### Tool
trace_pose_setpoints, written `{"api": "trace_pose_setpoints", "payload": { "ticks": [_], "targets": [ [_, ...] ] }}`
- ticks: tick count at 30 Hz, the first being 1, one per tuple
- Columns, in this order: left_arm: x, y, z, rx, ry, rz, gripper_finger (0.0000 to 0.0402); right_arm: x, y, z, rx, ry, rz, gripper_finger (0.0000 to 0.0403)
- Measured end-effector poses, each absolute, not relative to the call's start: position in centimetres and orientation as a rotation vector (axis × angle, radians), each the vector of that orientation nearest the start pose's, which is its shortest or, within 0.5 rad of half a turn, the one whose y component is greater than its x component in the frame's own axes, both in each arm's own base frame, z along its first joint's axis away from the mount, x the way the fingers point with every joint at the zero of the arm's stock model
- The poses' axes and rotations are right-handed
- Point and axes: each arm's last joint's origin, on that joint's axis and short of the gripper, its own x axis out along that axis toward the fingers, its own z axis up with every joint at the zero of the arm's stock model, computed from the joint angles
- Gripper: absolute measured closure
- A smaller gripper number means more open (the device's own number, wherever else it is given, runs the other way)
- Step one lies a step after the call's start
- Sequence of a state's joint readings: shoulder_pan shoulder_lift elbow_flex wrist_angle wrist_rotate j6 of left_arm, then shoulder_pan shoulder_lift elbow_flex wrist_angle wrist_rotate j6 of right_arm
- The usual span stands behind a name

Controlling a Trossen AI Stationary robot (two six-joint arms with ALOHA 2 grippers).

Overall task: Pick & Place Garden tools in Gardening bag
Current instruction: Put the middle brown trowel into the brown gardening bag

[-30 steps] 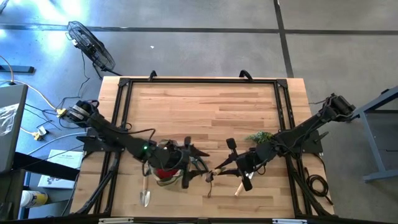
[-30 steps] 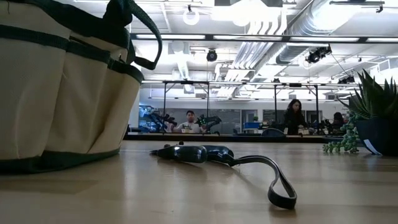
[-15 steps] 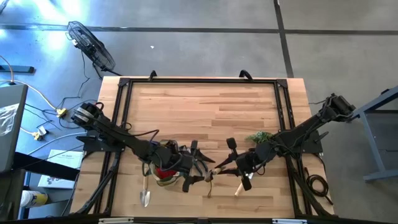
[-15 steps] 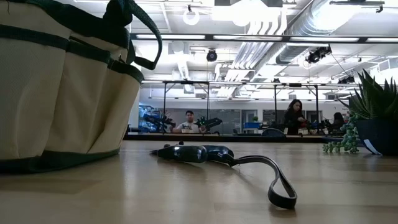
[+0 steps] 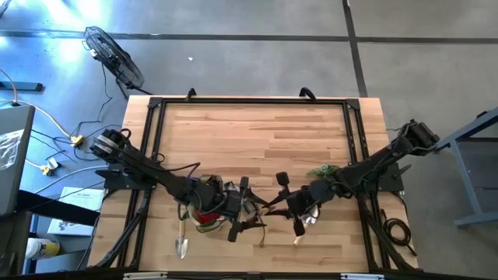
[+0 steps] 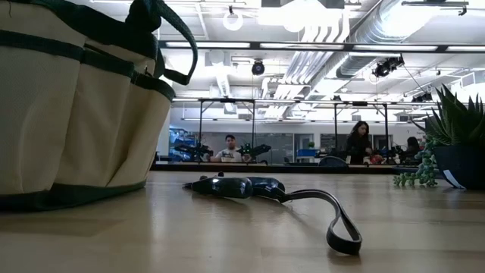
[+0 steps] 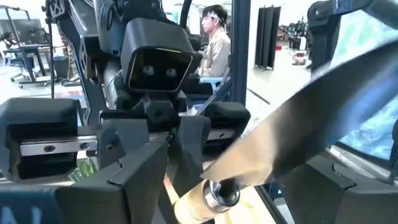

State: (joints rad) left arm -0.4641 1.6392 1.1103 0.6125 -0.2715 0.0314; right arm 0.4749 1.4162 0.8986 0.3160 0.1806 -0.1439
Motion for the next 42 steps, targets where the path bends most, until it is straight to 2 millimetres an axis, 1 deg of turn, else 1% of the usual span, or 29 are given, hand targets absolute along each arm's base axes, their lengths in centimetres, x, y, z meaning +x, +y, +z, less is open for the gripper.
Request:
{"api": "trace_pose_setpoints", "payload": {
  "ticks": [4,12,16,20,24,32,36,39,42],
  "targets": [
    [34.2,-16.2,29.7,0.004,-0.07,-0.192,0.013,28.4,14.0,27.8,-0.209,0.152,0.307,0.0349],
    [34.2,-16.3,29.7,0.024,-0.06,-0.199,0.013,28.4,14.0,27.8,-0.212,0.152,0.308,0.0349],
    [34.2,-16.3,29.5,0.032,-0.044,-0.206,0.0141,28.4,14.0,27.8,-0.212,0.152,0.308,0.0349],
    [34.2,-16.3,29.4,0.038,-0.031,-0.194,0.017,28.4,14.0,27.8,-0.213,0.152,0.308,0.0349],
    [34.2,-16.2,29.4,0.041,-0.032,-0.191,0.0213,28.4,14.0,27.8,-0.213,0.152,0.31,0.0349],
    [34.2,-16.2,29.3,0.12,-0.033,-0.167,0.0332,28.4,14.1,27.7,-0.189,0.161,0.348,0.0346],
    [34.2,-16.1,29.1,0.127,-0.012,-0.14,0.0334,28.3,14.1,27.5,-0.19,0.179,0.347,0.0331],
    [34.2,-16.1,29.1,0.109,-0.005,-0.143,0.0336,28.3,14.1,27.4,-0.201,0.19,0.349,0.0306],
    [34.2,-16.1,28.9,0.101,0.01,-0.145,0.0337,28.3,14.1,27.4,-0.173,0.196,0.331,0.028]
  ]
}}
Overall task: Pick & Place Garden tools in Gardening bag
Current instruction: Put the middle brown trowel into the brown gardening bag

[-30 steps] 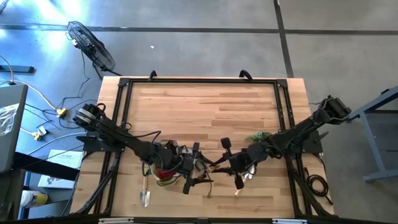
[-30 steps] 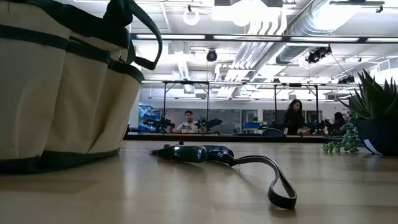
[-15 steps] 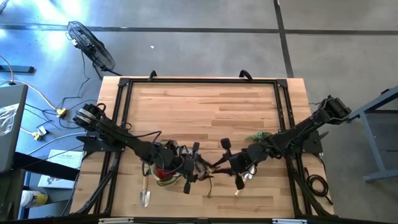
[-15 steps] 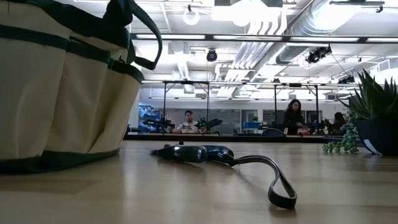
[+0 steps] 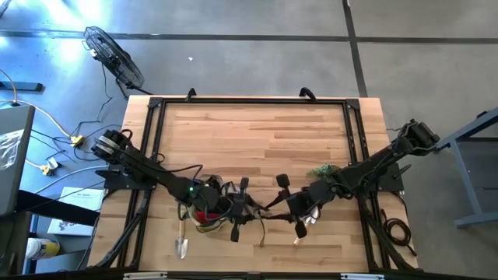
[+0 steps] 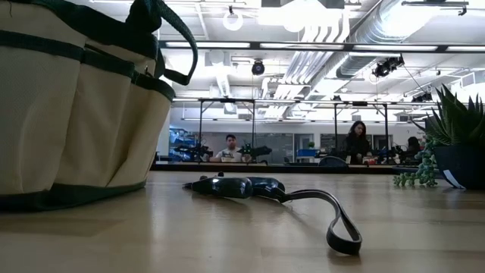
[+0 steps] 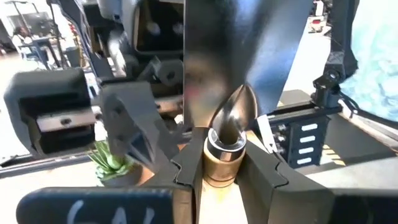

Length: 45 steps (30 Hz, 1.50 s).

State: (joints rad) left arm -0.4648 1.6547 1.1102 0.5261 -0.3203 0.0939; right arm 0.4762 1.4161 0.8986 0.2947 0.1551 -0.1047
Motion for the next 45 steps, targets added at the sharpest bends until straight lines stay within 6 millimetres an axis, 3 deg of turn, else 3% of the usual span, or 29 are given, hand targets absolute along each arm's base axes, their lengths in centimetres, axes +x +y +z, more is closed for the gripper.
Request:
{"api": "trace_pose_setpoints", "payload": {
  "ticks": [9,16,21,30,39,45],
  "targets": [
    [34.2,-16.1,28.7,0.087,0.028,-0.137,0.0337,28.0,14.5,27.4,-0.159,0.2,0.24,0.0195],
    [34.2,-16.0,28.5,0.067,0.051,-0.113,0.0337,27.0,15.5,27.2,-0.228,0.216,0.039,0.0144],
    [33.3,-16.4,29.0,0.073,0.075,-0.072,0.0337,26.0,16.7,26.8,-0.316,0.248,0.009,0.0138],
    [29.2,-17.5,31.6,0.094,0.1,0.2,0.0337,25.1,17.7,26.5,-0.346,0.272,0.009,0.0144],
    [25.2,-18.9,31.4,0.139,0.139,0.538,0.0337,25.0,17.7,26.3,-0.356,0.289,0.01,0.0144],
    [23.2,-18.6,30.6,-0.034,0.112,0.613,0.0337,25.0,17.6,26.2,-0.339,0.298,0.005,0.0144]
  ]
}}
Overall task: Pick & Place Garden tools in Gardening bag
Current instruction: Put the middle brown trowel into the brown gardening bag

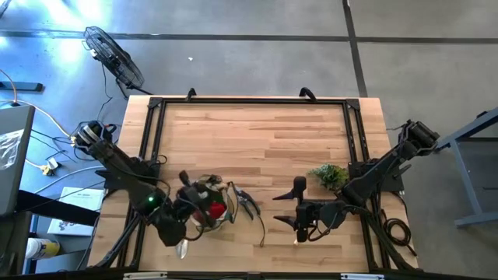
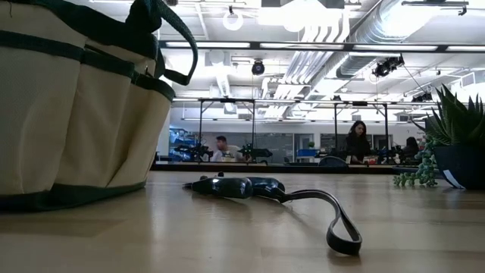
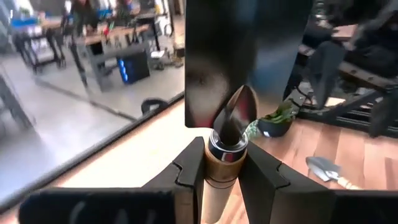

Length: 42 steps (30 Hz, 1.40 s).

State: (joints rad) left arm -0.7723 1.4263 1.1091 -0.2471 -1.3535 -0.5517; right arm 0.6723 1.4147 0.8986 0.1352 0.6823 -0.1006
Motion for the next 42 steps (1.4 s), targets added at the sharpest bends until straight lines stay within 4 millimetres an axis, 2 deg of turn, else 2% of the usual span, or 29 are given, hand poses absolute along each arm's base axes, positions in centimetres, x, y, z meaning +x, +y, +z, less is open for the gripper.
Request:
{"api": "trace_pose_setpoints", "payload": {
  "ticks": [9,20,29,42],
  "targets": [
    [20.3,-17.3,28.0,-0.166,0.143,0.674,0.0337,25.0,17.6,26.1,-0.34,0.303,0.004,0.0144],
    [17.9,-16.7,27.2,-0.217,0.211,0.678,0.0337,25.2,17.1,25.9,-0.33,0.327,-0.014,0.0144],
    [17.5,-16.2,26.8,-0.232,0.246,0.702,0.0337,25.8,16.2,25.7,-0.294,0.35,-0.044,0.0144],
    [16.9,-15.5,22.9,-0.281,0.223,0.723,0.0337,25.8,16.0,25.6,-0.283,0.364,-0.031,0.0144]
  ]
}}
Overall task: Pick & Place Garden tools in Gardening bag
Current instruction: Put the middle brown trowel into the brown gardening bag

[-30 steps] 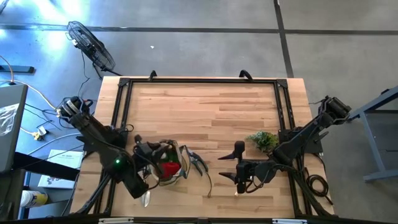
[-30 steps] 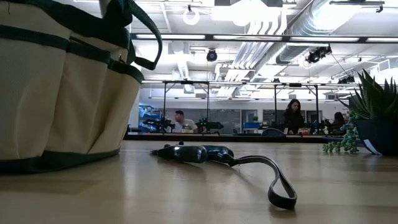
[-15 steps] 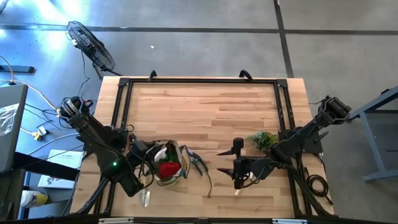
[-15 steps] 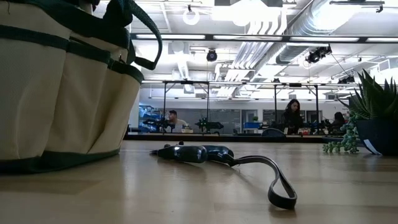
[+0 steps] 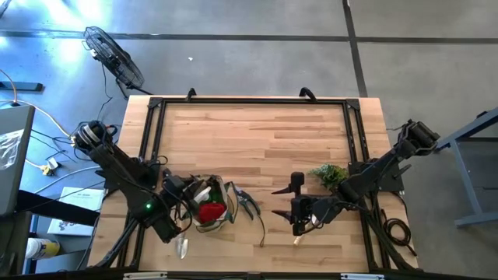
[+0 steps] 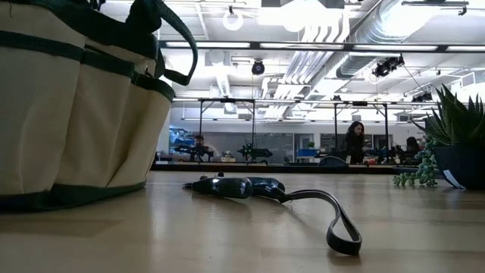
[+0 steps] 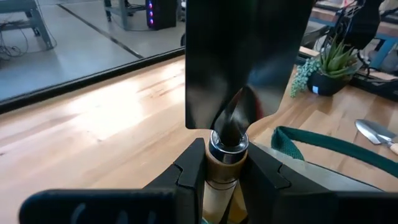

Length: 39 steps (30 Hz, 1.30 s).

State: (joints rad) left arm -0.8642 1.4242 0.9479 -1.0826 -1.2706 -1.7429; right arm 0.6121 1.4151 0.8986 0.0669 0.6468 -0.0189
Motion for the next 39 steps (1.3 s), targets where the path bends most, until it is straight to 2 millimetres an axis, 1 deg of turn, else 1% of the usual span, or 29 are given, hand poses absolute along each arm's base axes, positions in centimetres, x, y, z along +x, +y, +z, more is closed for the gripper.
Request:
{"api": "trace_pose_setpoints", "payload": {
  "ticks": [7,12,21,24,28,30,36,39],
  "targets": [
    [17.2,-15.9,21.0,-0.317,0.218,0.685,0.0337,25.9,16.0,25.6,-0.281,0.36,-0.031,0.0144],
    [17.4,-16.2,20.0,-0.313,0.222,0.654,0.0337,25.9,16.0,25.7,-0.277,0.356,-0.031,0.0144],
    [17.5,-16.2,19.9,-0.277,0.264,0.641,0.0337,25.9,16.1,25.8,-0.26,0.348,-0.03,0.0144],
    [17.8,-15.8,19.9,-0.263,0.294,0.652,0.0337,25.9,16.1,25.8,-0.254,0.348,-0.026,0.0144],
    [18.7,-15.2,19.6,-0.265,0.379,0.669,0.0337,25.9,16.2,25.8,-0.244,0.346,-0.005,0.0144],
    [19.3,-15.0,19.4,-0.268,0.39,0.678,0.0337,25.9,16.2,25.8,-0.243,0.344,-0.005,0.0144],
    [19.5,-15.2,19.5,-0.248,0.393,0.657,0.0337,25.9,16.2,25.8,-0.244,0.345,-0.005,0.0144],
    [19.5,-15.2,19.4,-0.252,0.413,0.651,0.0316,25.9,16.1,25.8,-0.245,0.345,-0.005,0.0144]
  ]
}}
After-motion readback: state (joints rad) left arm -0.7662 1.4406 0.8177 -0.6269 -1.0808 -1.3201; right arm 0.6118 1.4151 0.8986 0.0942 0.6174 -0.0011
